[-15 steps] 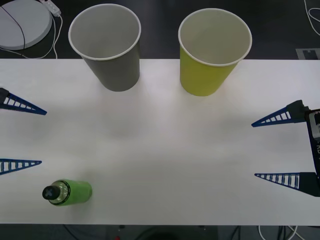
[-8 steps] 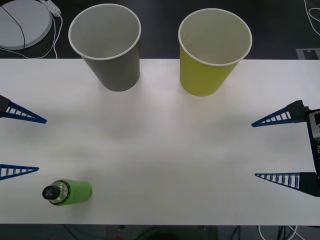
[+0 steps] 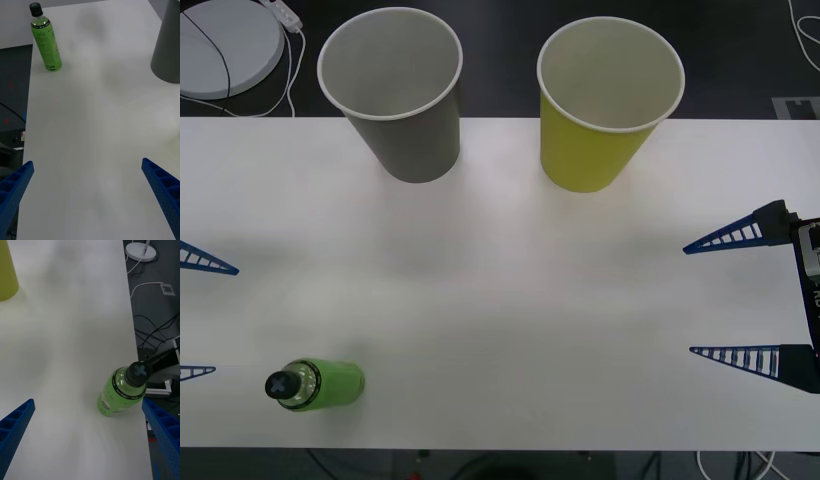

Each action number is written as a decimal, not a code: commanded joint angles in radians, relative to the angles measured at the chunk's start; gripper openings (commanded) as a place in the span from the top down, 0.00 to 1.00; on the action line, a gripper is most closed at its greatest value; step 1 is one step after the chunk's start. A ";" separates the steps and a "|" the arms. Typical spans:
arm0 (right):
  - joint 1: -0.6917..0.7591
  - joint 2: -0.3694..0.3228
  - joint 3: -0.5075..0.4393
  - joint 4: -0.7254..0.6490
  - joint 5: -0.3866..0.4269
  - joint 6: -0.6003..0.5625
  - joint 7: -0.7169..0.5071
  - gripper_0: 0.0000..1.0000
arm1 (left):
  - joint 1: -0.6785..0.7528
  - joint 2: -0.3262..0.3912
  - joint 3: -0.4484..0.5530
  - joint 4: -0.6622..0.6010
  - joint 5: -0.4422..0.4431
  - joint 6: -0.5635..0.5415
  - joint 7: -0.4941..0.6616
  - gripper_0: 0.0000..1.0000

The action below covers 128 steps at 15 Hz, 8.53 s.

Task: Put the can into the green bin and the plastic bottle into the gray bin

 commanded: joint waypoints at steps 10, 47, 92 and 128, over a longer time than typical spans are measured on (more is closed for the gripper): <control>0.000 0.000 0.000 0.000 0.000 0.000 0.000 0.00 | 0.002 -0.001 -0.083 0.339 0.020 -0.116 -0.353 0.00; 0.000 0.000 0.000 0.000 0.000 0.000 0.000 0.00 | 0.259 -0.310 -0.203 0.101 0.120 0.321 -0.488 0.00; 0.000 0.000 0.000 0.000 0.000 0.000 0.000 0.00 | 0.181 -0.471 -0.284 0.092 0.089 0.378 -0.434 1.00; 0.000 0.000 0.000 0.000 0.000 0.000 0.000 0.00 | 0.278 -0.181 0.216 -0.477 -0.396 0.454 0.902 1.00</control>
